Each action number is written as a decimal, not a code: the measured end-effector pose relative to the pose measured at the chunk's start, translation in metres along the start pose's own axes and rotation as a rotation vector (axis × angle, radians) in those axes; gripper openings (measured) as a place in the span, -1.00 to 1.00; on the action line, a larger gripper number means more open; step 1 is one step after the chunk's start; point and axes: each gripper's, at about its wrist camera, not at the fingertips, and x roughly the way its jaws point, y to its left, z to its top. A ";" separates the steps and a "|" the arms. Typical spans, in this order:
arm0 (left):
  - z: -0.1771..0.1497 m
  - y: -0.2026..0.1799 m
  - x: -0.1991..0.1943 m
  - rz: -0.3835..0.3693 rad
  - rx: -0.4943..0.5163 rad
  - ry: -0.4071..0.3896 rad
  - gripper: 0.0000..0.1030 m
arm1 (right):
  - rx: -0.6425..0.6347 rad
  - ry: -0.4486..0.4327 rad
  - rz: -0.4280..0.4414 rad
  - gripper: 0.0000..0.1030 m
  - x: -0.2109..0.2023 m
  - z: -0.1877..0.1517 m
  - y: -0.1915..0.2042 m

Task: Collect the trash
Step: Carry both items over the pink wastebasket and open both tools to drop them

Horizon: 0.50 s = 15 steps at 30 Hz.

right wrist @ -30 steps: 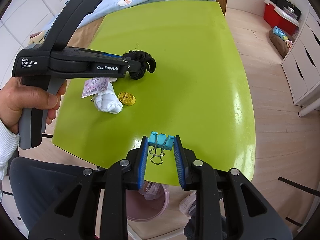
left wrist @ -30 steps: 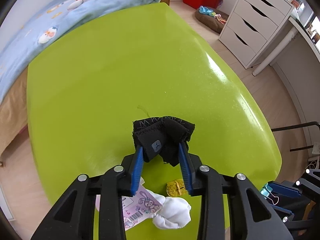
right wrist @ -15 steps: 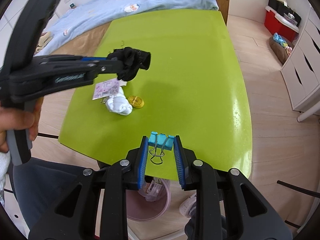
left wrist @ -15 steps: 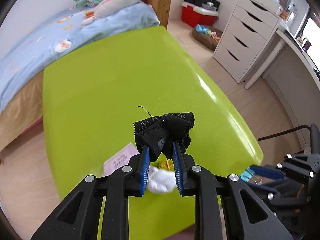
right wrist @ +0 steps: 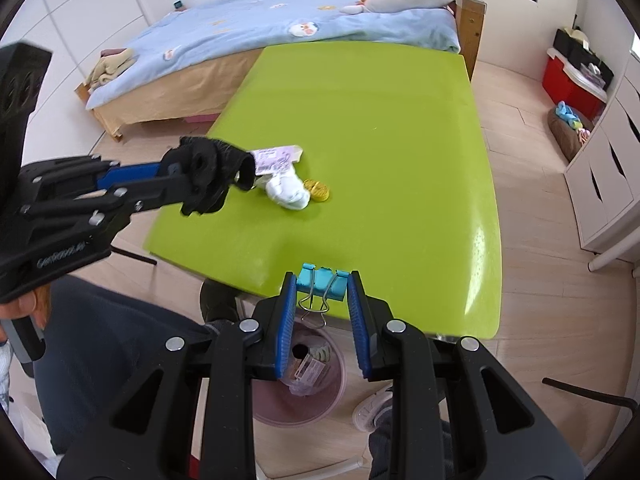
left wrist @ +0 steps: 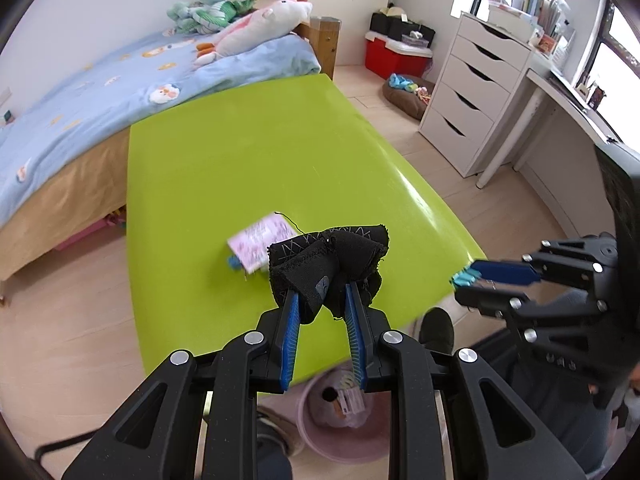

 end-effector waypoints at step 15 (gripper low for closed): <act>-0.074 -0.004 -0.037 -0.008 -0.087 -0.023 -0.58 | -0.069 0.024 0.061 -0.50 -0.017 -0.053 0.033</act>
